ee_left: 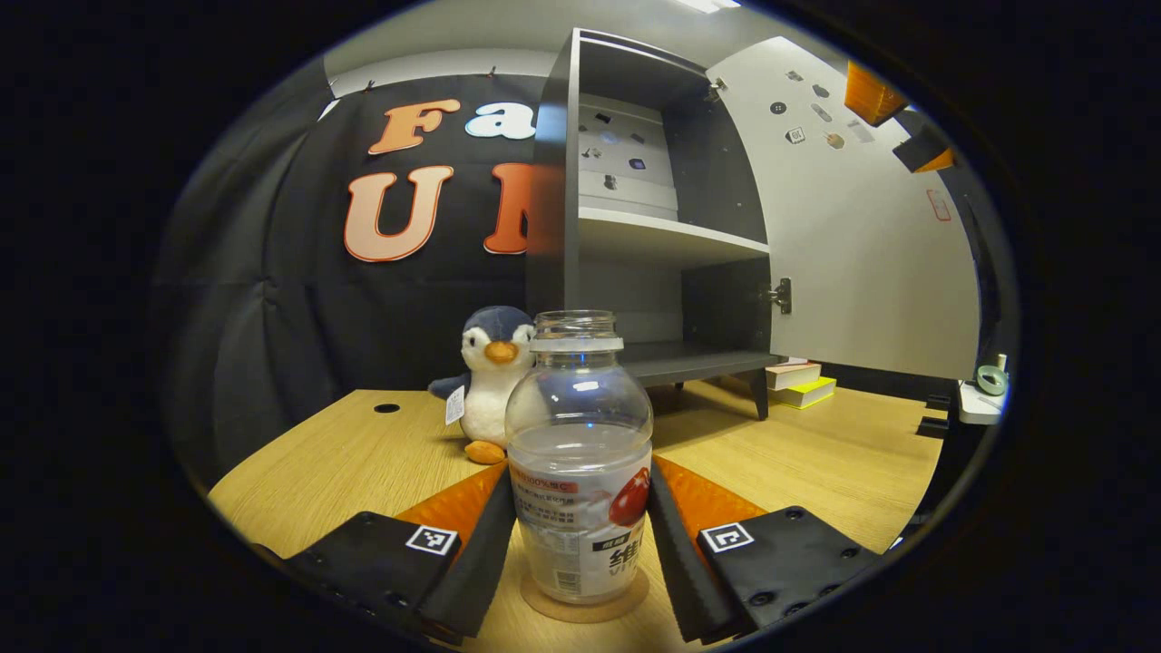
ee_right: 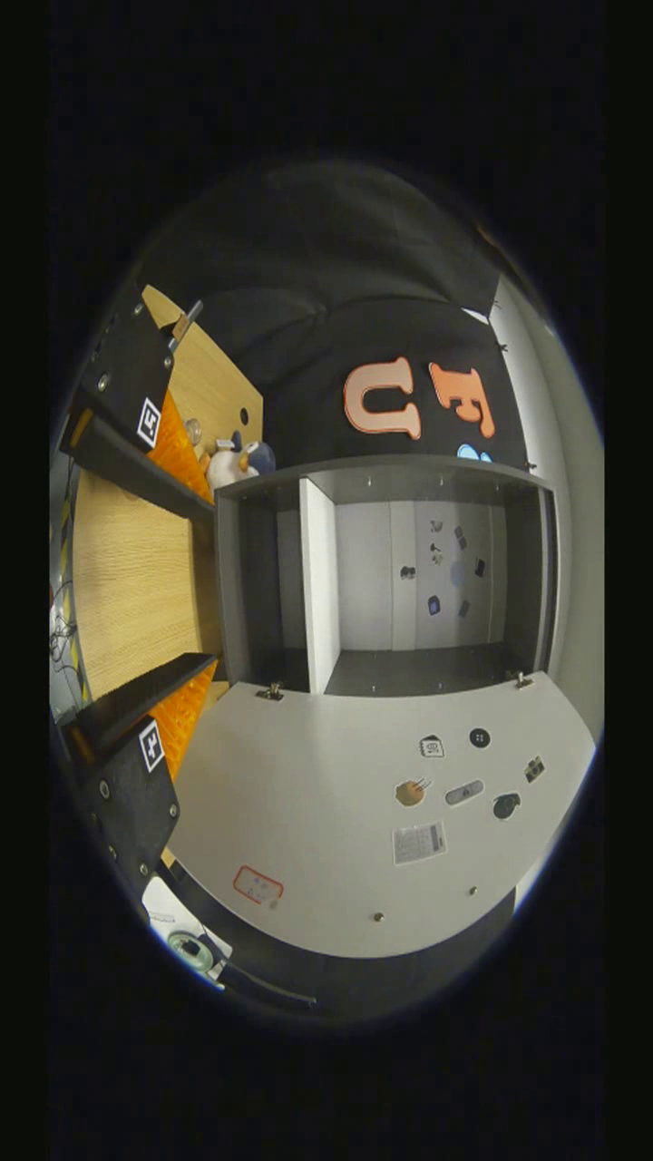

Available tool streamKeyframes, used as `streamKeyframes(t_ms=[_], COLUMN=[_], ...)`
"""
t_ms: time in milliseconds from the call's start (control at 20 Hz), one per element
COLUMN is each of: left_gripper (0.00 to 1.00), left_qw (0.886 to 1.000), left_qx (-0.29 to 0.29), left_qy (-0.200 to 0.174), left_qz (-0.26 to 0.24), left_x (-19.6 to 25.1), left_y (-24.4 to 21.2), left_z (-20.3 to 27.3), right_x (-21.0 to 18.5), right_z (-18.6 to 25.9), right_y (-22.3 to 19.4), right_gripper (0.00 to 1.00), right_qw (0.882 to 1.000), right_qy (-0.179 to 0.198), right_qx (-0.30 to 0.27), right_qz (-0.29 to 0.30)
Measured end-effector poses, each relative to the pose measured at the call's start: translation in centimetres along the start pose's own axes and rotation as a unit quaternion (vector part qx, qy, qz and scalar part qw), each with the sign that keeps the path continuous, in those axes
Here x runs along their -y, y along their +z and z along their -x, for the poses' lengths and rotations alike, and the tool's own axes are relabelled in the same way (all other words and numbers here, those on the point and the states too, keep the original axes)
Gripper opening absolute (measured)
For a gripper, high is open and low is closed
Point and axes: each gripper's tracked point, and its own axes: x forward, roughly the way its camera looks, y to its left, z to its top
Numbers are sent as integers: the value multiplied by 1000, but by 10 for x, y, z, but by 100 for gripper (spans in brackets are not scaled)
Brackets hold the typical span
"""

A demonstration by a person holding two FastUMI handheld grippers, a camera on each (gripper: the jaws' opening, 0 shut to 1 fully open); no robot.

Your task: Open the cabinet door with the right hand, grasp the bottle in the cabinet with the left hand and place it on the coaster, then close the cabinet door with the right hand.

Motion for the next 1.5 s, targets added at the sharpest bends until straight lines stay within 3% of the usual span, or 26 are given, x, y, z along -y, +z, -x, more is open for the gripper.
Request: streamKeyframes(t_ms=[550, 900, 1000, 1300, 1500], left_gripper=[86, 87, 94, 94, 94], left_qw=[1000, 999, 999, 1000, 999], left_qx=[-19, -31, -35, -29, -27], left_qy=[3, 1, 1, -7, 3], left_qz=[4, 15, 16, 3, 22], left_x=[-1, -2, -1, 0, -5], left_y=[-5, -6, -5, 7, 14], left_z=[-1, 3, 4, 2, -1], right_x=[-4, -13, -14, -14, -10], right_z=[-7, 5, 10, 23, 32], right_y=[2, -7, -7, -6, -5], right_gripper=[93, 93, 93, 93, 93], right_qw=[1000, 1000, 1000, 1000, 1000], right_qy=[14, 26, 25, 26, 21], right_qx=[-9, -16, -15, -10, -4], right_qz=[-1, 4, 4, -8, -9])
